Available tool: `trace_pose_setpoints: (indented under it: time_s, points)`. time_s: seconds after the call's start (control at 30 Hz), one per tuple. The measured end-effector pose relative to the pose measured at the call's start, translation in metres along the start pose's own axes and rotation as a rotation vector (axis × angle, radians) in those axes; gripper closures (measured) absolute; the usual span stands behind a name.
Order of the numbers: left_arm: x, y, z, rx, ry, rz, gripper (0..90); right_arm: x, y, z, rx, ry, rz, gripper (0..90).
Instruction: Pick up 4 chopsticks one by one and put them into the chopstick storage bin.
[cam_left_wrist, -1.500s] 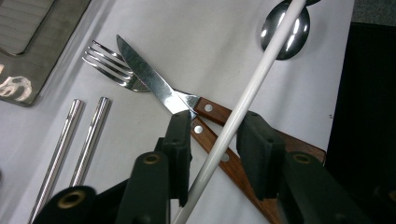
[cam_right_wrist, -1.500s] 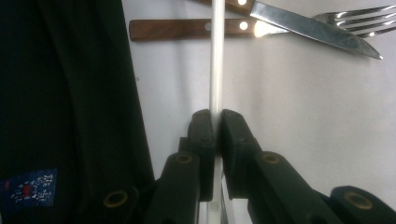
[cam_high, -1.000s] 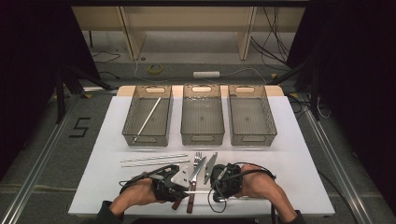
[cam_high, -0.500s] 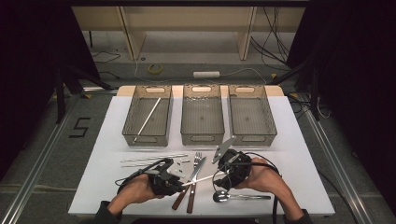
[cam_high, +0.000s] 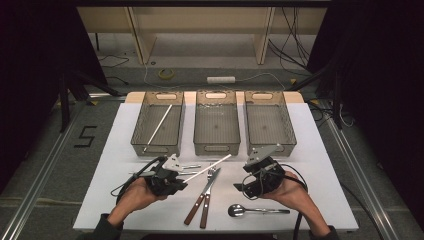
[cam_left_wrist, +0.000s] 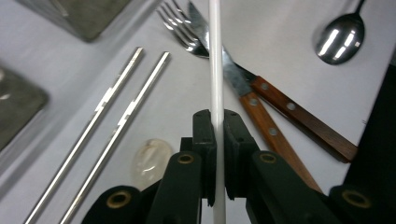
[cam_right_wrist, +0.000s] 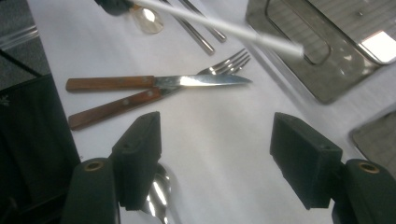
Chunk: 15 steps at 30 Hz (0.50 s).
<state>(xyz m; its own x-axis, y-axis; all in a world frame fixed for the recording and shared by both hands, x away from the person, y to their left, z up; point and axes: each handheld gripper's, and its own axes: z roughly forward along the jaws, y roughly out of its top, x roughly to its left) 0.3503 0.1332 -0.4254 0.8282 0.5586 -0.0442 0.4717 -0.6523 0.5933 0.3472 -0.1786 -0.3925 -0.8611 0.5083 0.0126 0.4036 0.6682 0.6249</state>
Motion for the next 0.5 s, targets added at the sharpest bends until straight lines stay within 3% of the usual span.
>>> trace_pose_setpoints:
  time_s: [0.5]
  points:
    - [0.038,-0.014,-0.021,-0.091,0.114,-0.155,84.9,-0.004,-0.033,0.005,-0.089,-0.019,0.101,31.2]
